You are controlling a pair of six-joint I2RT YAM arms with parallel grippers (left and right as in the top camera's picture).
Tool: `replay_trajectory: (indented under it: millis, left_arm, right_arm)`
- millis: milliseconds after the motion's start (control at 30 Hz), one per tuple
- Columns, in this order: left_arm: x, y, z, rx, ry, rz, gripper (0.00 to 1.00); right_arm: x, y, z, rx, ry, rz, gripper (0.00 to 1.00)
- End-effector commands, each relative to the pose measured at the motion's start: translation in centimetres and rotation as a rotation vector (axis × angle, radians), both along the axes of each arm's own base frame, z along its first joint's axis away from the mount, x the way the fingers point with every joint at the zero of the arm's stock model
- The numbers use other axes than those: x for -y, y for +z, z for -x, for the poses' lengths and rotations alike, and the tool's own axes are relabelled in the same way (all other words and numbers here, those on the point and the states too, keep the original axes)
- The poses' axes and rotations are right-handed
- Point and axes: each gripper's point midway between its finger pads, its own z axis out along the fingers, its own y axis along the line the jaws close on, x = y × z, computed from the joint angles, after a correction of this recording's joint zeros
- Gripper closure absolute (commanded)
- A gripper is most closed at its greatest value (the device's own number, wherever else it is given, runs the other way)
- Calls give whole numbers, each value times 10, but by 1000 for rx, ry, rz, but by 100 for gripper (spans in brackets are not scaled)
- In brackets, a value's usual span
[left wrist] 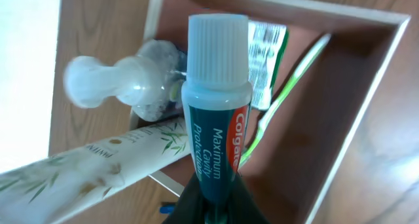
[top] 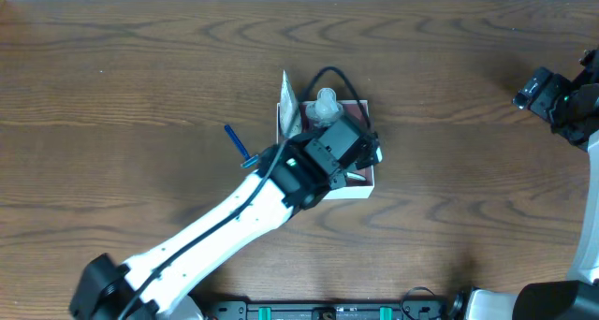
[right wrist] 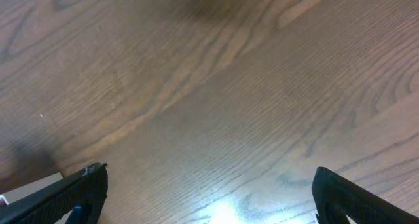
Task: Pack container
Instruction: 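Carry the toothpaste tube into the box and release it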
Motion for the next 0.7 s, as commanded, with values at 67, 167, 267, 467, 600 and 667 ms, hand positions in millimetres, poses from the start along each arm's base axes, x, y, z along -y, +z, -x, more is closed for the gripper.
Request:
replay_trajectory:
  millis: [67,167,267,467,600,667]
  left_arm:
    - [-4,-2,-6,30,-38,-75,93]
    - [-4,-1,-6,32,-37,-74,61]
    - [-3,0,-6,36,-38,-69,55]
    - [10,19,5,76,-70,-14,55]
    - [13,54,22,93,55,173,35]
    - [1,72,30,73,198,297,35]
  right_arm:
    - [2,8,0,23,-14,3,1]
    - [2,8,0,23,-14,3,1]
    - [2,8,0,23,-14,3,1]
    - [2,8,0,23,-14,3,1]
    - [2,8,0,23,-14,3,1]
    - [2,8,0,23,-14,3,1]
